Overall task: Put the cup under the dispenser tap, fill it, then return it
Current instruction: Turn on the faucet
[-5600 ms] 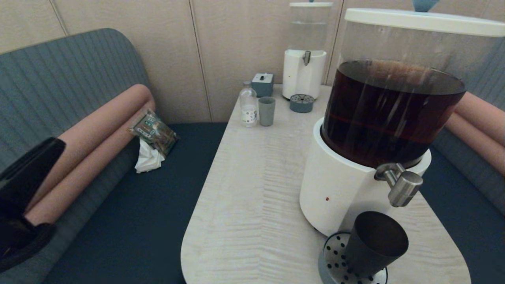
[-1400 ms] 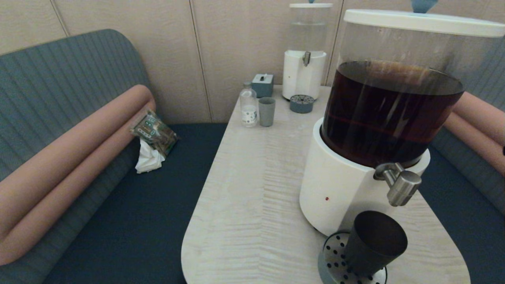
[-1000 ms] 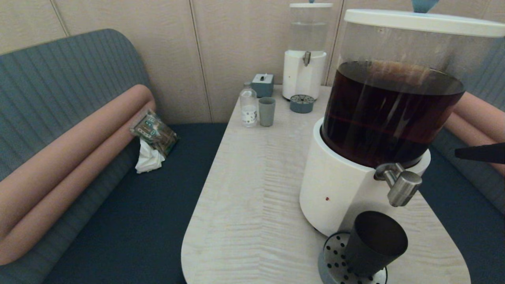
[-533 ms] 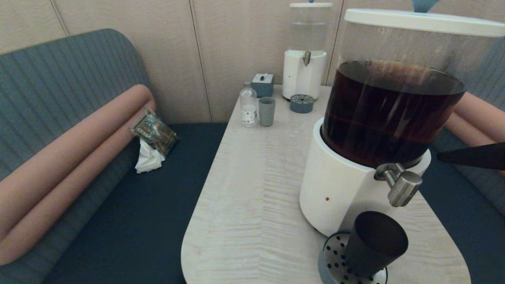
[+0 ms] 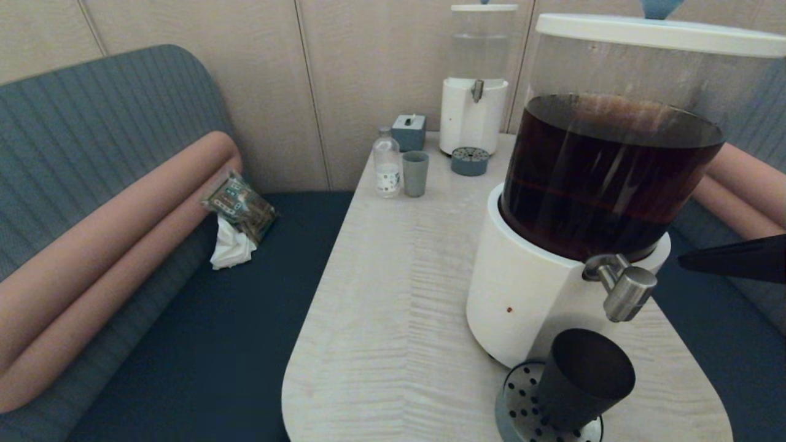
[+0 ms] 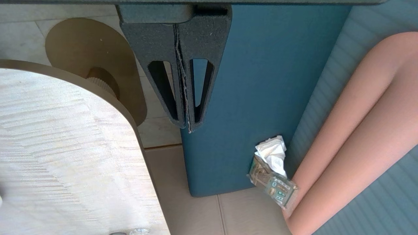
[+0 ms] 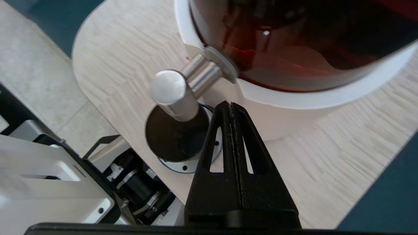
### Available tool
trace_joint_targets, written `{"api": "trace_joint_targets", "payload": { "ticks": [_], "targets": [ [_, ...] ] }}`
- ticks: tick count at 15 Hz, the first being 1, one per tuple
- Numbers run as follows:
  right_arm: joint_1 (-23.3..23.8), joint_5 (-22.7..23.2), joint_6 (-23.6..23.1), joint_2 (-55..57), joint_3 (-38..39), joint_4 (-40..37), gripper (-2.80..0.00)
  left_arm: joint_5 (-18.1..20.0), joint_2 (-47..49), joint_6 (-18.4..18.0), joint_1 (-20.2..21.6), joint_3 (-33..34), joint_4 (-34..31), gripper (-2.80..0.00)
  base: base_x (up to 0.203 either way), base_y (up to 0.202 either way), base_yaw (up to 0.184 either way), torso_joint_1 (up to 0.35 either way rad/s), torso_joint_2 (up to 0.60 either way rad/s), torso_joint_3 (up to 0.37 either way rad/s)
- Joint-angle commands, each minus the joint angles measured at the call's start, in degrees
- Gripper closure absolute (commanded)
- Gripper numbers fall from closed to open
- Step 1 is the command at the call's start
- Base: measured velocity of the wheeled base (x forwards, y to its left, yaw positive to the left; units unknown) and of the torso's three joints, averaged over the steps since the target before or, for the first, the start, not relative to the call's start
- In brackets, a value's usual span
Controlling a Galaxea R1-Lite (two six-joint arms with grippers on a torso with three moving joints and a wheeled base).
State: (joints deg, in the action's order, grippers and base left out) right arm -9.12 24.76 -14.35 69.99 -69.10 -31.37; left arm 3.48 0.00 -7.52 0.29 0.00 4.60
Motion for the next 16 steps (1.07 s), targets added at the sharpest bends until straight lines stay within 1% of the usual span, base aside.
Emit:
{"api": "trace_joint_targets", "payload": {
  "ticks": [1, 3, 8, 10, 16],
  "targets": [
    [-0.1, 0.49, -0.07, 0.46, -0.23, -0.02, 0.0, 0.04, 0.09, -0.04, -0.02, 2.29, 0.06, 0.0, 0.0, 0.0, 0.0, 0.0, 0.0, 0.0],
    [-0.83, 1.15, -0.06, 1.33, -0.38, 0.16, 0.0, 0.04, 0.08, -0.04, -0.03, 2.29, 0.06, 0.0, 0.0, 0.0, 0.0, 0.0, 0.0, 0.0],
    [-3.63, 0.76, -0.15, 3.79, 0.01, 1.9, 0.0, -0.05, 0.0, -0.04, -0.03, 2.29, -0.02, 0.0, 0.0, 0.0, 0.0, 0.0, 0.0, 0.0],
    [-3.63, 0.73, -0.42, 4.98, 0.1, 3.58, 0.0, 0.02, 0.01, -0.04, 0.06, 2.29, 0.06, 0.0, 0.0, 0.0, 0.0, 0.0, 0.0, 0.0],
    [-2.63, 0.73, -0.43, 5.39, 0.19, 5.25, 0.0, 0.04, 0.0, -0.04, 0.06, 2.29, 0.06, 0.0, 0.0, 0.0, 0.0, 0.0, 0.0, 0.0]
  ]
}}
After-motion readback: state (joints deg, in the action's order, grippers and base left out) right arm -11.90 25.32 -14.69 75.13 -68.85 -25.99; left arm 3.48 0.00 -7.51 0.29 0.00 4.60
